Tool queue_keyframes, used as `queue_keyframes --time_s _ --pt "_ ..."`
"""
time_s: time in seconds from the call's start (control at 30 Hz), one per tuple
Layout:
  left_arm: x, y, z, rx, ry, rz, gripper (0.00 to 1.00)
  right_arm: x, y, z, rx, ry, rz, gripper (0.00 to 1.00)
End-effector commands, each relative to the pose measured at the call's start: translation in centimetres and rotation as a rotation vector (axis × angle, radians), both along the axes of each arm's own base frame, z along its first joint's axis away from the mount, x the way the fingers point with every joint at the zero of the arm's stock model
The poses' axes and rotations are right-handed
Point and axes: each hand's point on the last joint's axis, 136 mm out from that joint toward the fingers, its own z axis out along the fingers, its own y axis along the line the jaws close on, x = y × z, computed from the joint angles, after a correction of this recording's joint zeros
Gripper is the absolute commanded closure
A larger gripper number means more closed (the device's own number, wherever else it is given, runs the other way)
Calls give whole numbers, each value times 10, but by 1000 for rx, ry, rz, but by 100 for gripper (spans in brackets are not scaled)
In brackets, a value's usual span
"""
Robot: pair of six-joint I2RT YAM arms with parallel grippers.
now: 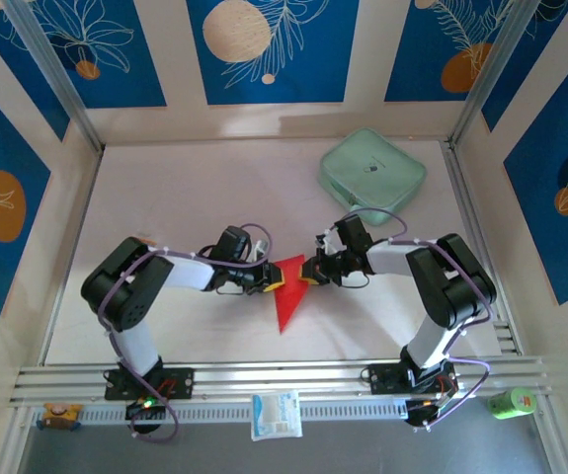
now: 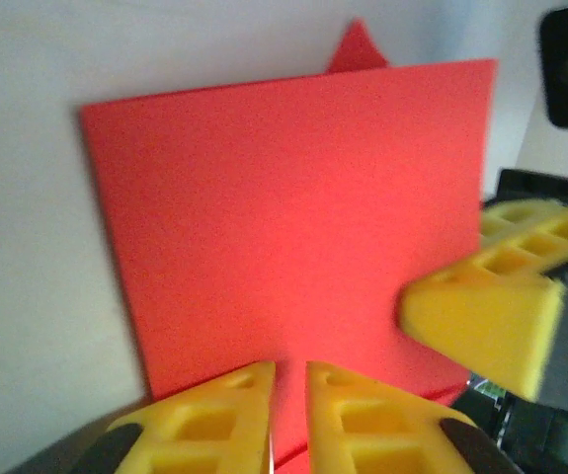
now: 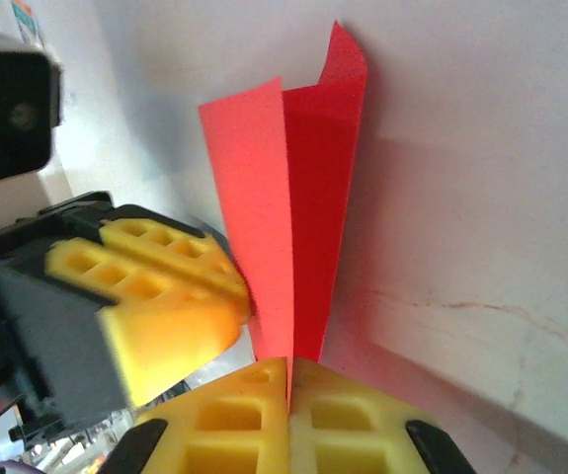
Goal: Fold a paper plane with a square sheet of paper (pick it up from the middle)
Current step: Perform the fifth fold on the wing at the bottom-center of the table.
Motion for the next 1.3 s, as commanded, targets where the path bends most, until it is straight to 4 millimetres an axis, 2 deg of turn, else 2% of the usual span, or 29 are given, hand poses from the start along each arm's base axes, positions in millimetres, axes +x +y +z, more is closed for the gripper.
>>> queue_keyframes --time_s 0.0,0.2,0.37,0.43,0.6,0.7,1.1,1.27 --pt "6 3 24 6 -92 -10 75 2 -9 5 -23 15 -84 99" --pt "5 20 41 180 -249 -48 73 10 -35 8 -111 78 -371 100" --pt "-11 22 48 354 -406 -160 73 7 -40 3 -103 176 -538 100" --pt "-21 18 48 390 -454 -225 70 4 -40 3 -104 201 -585 100" --pt "-44 2 38 450 -524 -359 62 -1 -36 5 -114 213 -613 100" --pt "-50 -2 29 521 -553 -411 60 -3 -35 7 -126 208 -607 100" --pt "-54 -13 10 709 -620 -527 59 -5 -32 13 -112 200 -587 100" --pt "-50 -9 5 786 -629 -522 63 -5 -32 14 -110 199 -582 100"
